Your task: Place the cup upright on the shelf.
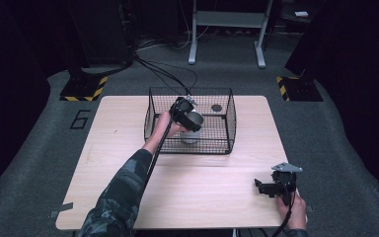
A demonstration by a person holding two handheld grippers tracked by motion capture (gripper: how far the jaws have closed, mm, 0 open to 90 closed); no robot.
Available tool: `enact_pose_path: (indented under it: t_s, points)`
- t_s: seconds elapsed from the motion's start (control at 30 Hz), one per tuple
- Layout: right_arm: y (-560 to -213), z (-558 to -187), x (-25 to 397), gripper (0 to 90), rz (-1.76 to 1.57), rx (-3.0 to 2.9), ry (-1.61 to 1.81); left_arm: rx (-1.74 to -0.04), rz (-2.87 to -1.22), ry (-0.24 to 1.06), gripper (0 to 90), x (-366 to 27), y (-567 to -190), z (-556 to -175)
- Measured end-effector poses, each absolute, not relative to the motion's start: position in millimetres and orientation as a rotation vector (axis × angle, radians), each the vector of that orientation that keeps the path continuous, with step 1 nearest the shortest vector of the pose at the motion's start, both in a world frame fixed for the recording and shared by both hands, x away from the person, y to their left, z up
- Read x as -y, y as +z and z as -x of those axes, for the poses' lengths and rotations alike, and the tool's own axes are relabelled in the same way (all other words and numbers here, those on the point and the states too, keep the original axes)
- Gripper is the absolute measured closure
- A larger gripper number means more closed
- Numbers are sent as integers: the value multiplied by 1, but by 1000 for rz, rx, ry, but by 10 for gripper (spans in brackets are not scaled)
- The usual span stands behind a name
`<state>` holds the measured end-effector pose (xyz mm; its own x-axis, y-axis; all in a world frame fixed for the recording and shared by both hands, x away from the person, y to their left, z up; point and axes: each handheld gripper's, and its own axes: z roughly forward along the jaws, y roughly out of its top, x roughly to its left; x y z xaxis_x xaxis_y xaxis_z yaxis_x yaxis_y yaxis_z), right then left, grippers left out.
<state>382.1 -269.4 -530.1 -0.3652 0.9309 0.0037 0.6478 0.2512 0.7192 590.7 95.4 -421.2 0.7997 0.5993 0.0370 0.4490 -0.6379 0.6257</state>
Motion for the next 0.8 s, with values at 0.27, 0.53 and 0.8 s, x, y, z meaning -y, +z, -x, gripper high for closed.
enact_pose_path:
  t_s: [0.27,0.53,0.8]
  points:
    - [-530,-382,269,0,-1437,-2104,896,-781,-2373,297,60,-101,-422,-590]
    - [-530,-382,270,0,-1437,-2105,895,-773,-2363,306,58,-105,-423,-588]
    - [-530,-382,269,0,-1437,-2104,896,-760,-2289,288,34,-110,-413,-584]
